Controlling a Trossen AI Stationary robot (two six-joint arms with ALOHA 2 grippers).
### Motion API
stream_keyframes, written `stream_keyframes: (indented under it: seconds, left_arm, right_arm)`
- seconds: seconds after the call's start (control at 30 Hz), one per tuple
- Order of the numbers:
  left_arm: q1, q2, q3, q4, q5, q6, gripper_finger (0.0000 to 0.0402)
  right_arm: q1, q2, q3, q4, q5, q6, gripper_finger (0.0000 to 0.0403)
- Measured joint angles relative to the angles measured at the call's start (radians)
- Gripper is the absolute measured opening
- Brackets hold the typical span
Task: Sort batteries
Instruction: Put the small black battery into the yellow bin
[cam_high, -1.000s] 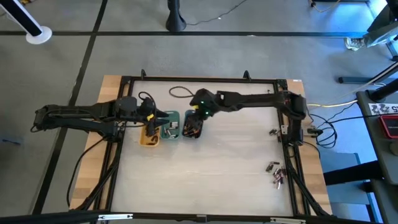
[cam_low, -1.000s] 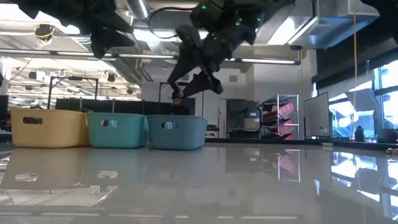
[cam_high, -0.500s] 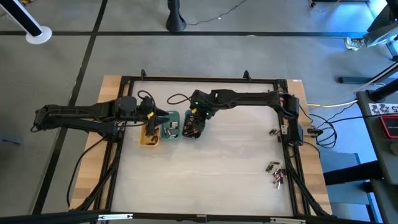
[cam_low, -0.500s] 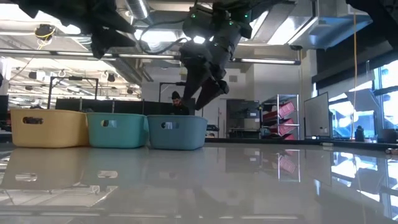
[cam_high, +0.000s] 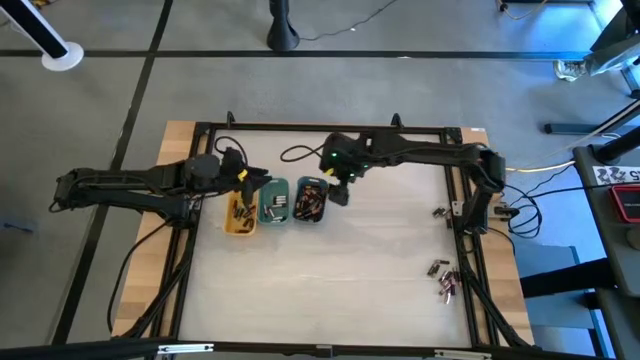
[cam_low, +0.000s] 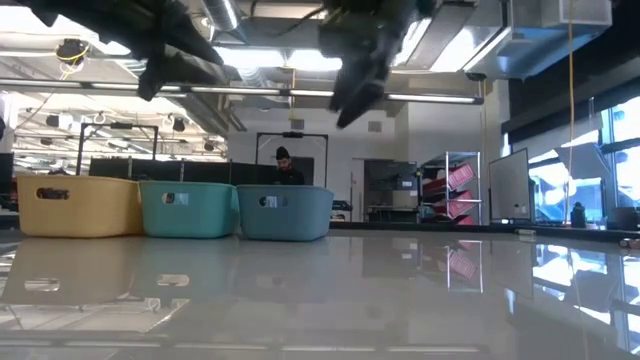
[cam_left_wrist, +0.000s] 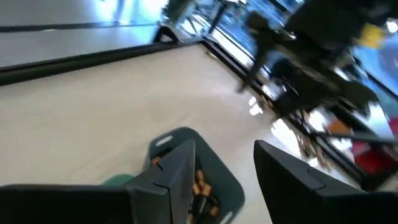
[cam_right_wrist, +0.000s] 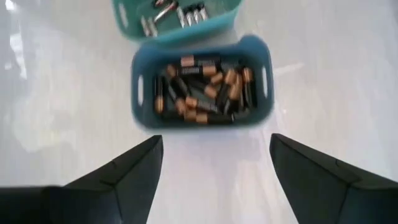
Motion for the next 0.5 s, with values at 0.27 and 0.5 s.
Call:
stream_keyframes:
  seconds: [0.27,0.5]
  left_arm:
    - [-0.014,0.040,0.000,0.049,-0.092,-0.156,0.0155]
    - [-0.068,0.105,0.000,0.186,-0.174,-0.178,0.0155]
  right_arm:
    - [-0.018,-0.151,-0.090,-0.102,-0.017,-0.178,0.0298]
    - [-0.139,-0.306,-0.280,-0.018,-0.135,-0.189,0.0298]
